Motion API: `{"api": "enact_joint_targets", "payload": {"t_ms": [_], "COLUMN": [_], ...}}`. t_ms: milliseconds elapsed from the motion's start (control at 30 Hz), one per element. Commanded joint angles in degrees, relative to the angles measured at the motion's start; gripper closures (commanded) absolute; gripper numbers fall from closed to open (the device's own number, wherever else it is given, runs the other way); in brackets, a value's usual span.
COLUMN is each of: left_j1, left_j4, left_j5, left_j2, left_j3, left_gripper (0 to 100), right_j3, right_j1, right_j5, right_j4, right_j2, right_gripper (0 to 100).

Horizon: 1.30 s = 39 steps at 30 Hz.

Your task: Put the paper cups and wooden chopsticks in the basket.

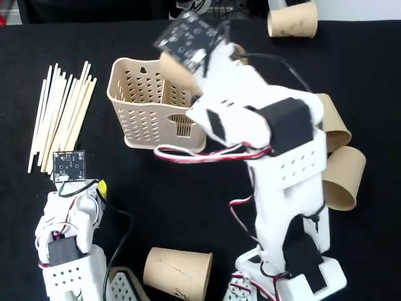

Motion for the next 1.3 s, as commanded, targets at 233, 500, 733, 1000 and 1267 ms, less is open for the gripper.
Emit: {"api": "enact_joint_targets", "payload": {"t_ms": [233, 500, 733, 1000, 1267], "left_j1": [0.6, 0.6, 0.7, 2.6, 2.6], "left_j4": [-0.9, -0.9, -0.9, -0.5, -0.5], "left_j5": [-0.4, -0.4, -0.4, -0.4, -0.4], "left_j2": [-0.5, -0.5, -0.5, -0.5, -0.4], "left_j3": [1.0, 1.0, 1.0, 1.0, 1.0], "left_gripper": [76, 76, 76, 76, 76], "right_j3": [0.5, 6.4, 7.0, 2.9, 3.8], "right_j1": [0.5, 2.8, 3.9, -3.6, -9.8], "right_j5": [2.3, 6.2, 7.6, 7.2, 7.1], "right_j4": [1.9, 1.9, 1.6, 0.3, -9.1], "right_j2": [2.9, 3.2, 3.3, 3.3, 7.6], "right_gripper": [98.7, 98.0, 82.6, 78.9, 79.0]}}
